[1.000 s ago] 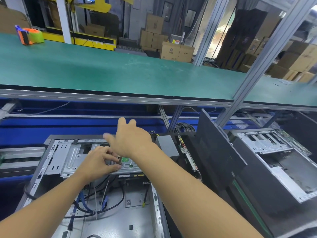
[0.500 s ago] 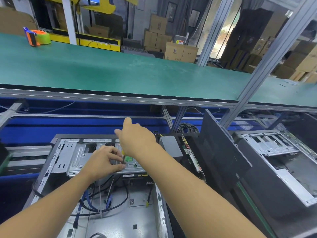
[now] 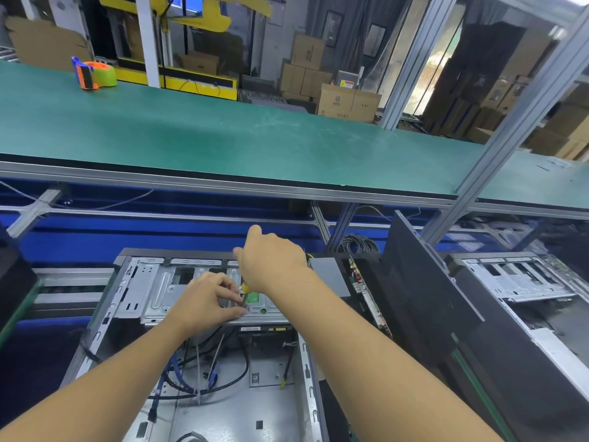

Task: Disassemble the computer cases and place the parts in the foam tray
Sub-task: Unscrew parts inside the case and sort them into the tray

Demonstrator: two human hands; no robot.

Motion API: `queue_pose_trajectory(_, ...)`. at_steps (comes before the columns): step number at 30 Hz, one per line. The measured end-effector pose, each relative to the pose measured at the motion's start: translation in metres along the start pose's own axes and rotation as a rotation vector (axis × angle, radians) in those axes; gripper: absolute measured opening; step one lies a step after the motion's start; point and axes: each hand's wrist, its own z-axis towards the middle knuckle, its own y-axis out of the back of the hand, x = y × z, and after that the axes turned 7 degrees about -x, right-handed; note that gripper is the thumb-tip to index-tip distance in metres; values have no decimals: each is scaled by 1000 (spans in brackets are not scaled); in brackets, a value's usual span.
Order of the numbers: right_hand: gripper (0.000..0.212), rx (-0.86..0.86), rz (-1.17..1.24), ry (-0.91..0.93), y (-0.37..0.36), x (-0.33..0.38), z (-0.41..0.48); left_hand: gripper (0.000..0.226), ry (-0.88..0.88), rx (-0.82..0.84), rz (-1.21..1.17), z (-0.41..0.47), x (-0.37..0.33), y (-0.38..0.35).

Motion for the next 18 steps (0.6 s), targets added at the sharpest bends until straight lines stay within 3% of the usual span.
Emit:
queue_pose_trajectory(6, 32, 173, 94, 40, 9, 0, -1, 9, 8, -6, -3, -2, 0, 1)
queue_pose_trajectory(12, 51, 61, 75, 7, 0, -1, -2, 12, 12, -11, -16, -1, -1, 1)
queue_pose_trajectory(18, 30, 26, 52, 25, 0, -2, -3, 15, 10, -4, -5, 0, -1, 1)
